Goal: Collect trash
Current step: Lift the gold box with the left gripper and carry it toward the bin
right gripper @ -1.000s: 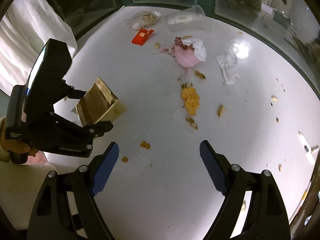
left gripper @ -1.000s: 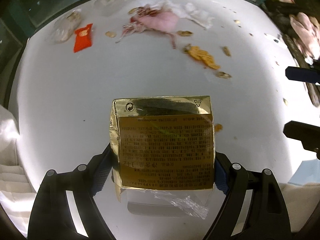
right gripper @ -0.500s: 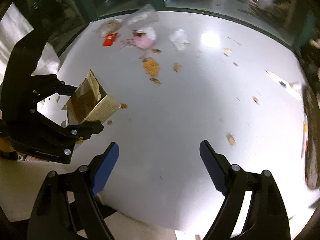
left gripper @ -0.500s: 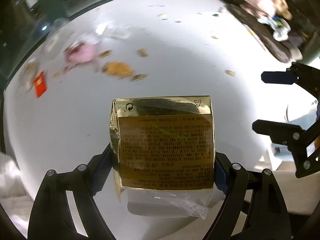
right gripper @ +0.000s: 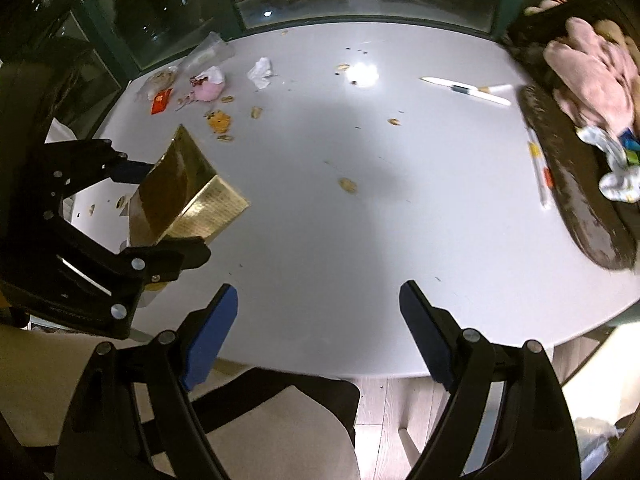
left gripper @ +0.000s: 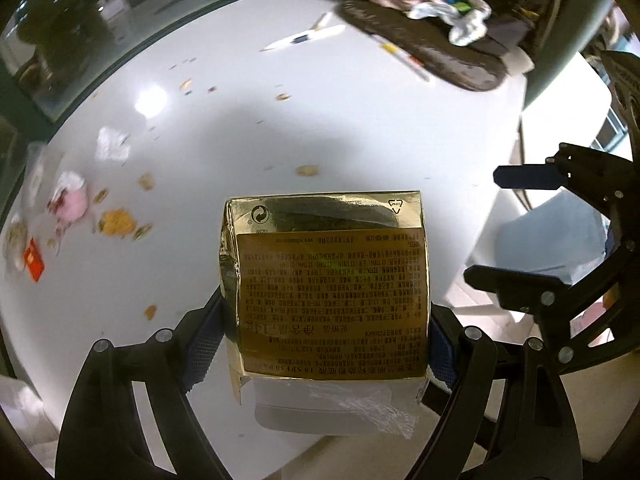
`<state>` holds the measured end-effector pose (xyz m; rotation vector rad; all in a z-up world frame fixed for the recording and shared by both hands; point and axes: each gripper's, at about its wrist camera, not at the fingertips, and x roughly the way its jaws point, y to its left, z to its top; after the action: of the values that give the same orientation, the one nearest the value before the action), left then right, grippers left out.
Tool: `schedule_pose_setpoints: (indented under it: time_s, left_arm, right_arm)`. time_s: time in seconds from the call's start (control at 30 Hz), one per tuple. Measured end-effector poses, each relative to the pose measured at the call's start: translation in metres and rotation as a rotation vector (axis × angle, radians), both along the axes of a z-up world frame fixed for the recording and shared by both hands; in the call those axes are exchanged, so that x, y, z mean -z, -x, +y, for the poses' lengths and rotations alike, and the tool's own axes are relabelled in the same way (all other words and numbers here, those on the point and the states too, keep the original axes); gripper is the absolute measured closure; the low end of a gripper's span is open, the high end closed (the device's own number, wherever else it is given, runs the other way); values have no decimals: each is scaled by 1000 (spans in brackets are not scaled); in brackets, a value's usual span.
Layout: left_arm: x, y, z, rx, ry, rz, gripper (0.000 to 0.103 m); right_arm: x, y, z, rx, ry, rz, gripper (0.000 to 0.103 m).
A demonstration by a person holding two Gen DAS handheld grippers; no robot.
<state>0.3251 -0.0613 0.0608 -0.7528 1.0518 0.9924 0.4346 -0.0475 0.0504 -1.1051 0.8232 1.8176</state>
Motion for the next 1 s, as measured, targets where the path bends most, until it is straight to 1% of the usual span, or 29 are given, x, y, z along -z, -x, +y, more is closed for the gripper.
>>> schedule_pose_setpoints:
  time_s: [0.13,0.2,0.3,0.43,0.53,0.7,0.83,0.9,1.0]
  left_arm:
    - [-9,-35,-6,38,-14,1,21]
    - [-11,-51,-7,47,-18,-3,21]
    - [-14,-76,-9,60,-10,-26,21]
    - [-25,-118,-14,129,-31,-38,21]
    - [-33,-148,-16,194,-47,-36,21]
    - [-40,-185,-17,319,-51,-34,21]
    - [-42,-208,-14,433,-29,-41,21]
    - [-43,-219,-13,492,-16,-49,21]
    - [-44,-238,-18,608,-19,-44,21]
  right_arm:
    - [-4,-28,-9,34,-13,5,23]
    - [-6,-49,-14,56,-18,5,23]
    - [-10,-76,-21,98,-26,2,23]
    - [-19,-110,-35,150,-45,6,23]
    - [-26,-132,-46,202,-58,1,23]
    - [-36,-172,-64,353,-60,3,23]
    - [-40,-192,-81,466,-63,-7,23]
    - [-41,-202,-91,545,-58,-10,23]
    - [-45,-211,-105,651,-66,0,23]
